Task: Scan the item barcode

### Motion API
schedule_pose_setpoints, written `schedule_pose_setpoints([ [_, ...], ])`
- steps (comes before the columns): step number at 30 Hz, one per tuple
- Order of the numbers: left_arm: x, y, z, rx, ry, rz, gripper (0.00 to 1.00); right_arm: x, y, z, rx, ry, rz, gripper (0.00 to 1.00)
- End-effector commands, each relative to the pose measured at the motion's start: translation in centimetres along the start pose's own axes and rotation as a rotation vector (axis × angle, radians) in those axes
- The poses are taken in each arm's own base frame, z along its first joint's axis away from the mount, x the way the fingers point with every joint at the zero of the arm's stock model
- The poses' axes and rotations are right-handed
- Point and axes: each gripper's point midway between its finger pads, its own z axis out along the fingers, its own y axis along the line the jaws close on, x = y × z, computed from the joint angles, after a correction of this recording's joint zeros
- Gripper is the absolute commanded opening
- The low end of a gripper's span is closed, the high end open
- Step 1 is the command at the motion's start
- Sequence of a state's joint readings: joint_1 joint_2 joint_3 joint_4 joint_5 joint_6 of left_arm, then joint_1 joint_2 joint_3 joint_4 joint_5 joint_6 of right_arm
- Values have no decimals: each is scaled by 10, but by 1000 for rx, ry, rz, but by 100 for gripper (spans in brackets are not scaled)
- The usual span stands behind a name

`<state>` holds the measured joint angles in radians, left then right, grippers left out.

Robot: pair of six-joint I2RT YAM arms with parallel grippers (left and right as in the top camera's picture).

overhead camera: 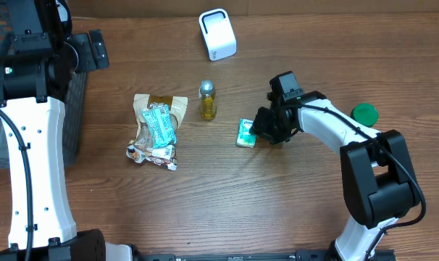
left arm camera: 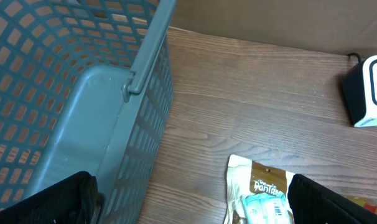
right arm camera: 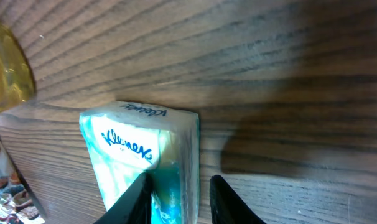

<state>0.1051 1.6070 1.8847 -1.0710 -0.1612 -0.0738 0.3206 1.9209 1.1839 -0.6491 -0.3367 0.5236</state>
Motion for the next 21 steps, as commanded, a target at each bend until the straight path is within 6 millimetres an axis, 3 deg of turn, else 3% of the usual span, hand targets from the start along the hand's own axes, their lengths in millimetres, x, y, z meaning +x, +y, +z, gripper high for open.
schedule_pose_setpoints([
  [1,0,-1,1,2,3,16,99,0,4,-6,-21,-20,-11,26],
  [8,0,-1,1,2,3,16,100,8,-8,8,-22,-22,-8,20],
  [12,0,-1,1,2,3,16,100,12,-9,9,-25,-8,-5,6],
  [16,0,-1,1,2,3,16,100,8,11,-2,-154,26,-4,4],
  [21,0,-1,1,2,3,16,99,8,51,-43,-525,120,-73,4],
])
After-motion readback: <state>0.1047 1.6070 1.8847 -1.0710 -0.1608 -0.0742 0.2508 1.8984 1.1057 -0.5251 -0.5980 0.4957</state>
